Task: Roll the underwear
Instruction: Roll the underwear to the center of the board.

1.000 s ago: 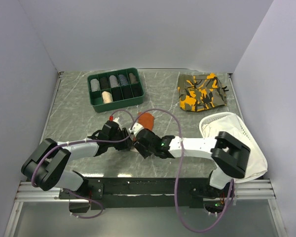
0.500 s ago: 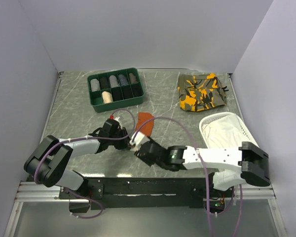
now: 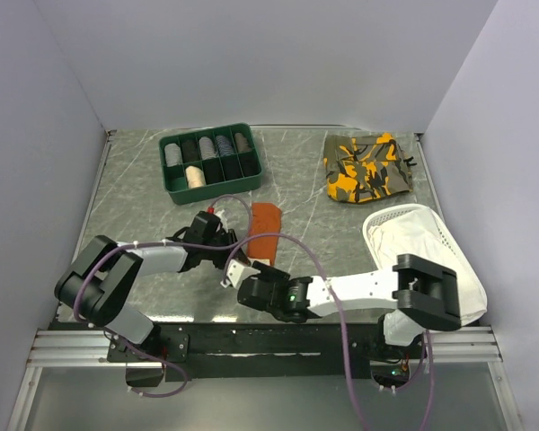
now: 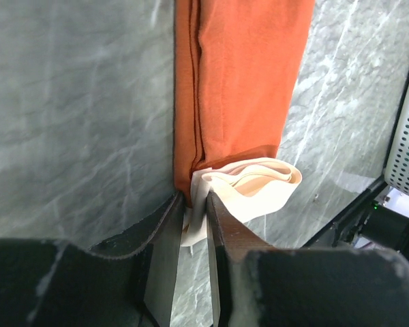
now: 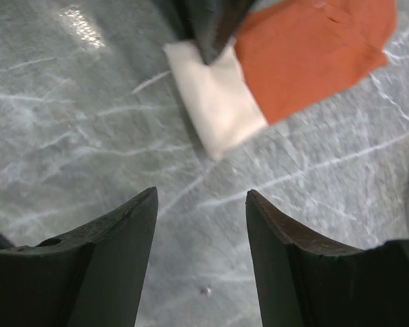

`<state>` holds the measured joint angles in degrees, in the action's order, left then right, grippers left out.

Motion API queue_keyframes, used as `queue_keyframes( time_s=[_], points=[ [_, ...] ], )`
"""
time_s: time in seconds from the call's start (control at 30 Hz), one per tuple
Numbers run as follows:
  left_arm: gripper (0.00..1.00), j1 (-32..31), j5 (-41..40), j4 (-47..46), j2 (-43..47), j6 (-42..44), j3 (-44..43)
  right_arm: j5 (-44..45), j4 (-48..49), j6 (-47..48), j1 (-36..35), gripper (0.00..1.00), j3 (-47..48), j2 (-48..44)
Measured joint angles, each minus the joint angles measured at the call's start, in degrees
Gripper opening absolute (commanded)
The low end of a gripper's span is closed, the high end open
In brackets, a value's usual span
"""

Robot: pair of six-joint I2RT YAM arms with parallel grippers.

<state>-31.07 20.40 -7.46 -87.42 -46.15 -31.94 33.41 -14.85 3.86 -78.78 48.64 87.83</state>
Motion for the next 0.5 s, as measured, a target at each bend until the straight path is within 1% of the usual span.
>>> queue_keyframes(
  time_s=[0.1, 0.27, 0.5],
  points=[
    [0.29, 0.00, 0.79, -0.09, -0.72, 0.31, -0.57, -0.22, 2.86, 1.46, 0.00, 0.62, 0.09, 3.63],
    [0.29, 0.26, 1.22, -0.15, -0.83, 0.46, -0.57, -1.51, 7.37, 3.78, 0.68, 0.61, 0.11, 6.58],
    [0.28, 0.66, 1.75, -0.22, -0.94, 0.50, -0.57, -2.84, 9.92, 5.68, 5.31, 0.59, 0.81, 7.93]
  ],
)
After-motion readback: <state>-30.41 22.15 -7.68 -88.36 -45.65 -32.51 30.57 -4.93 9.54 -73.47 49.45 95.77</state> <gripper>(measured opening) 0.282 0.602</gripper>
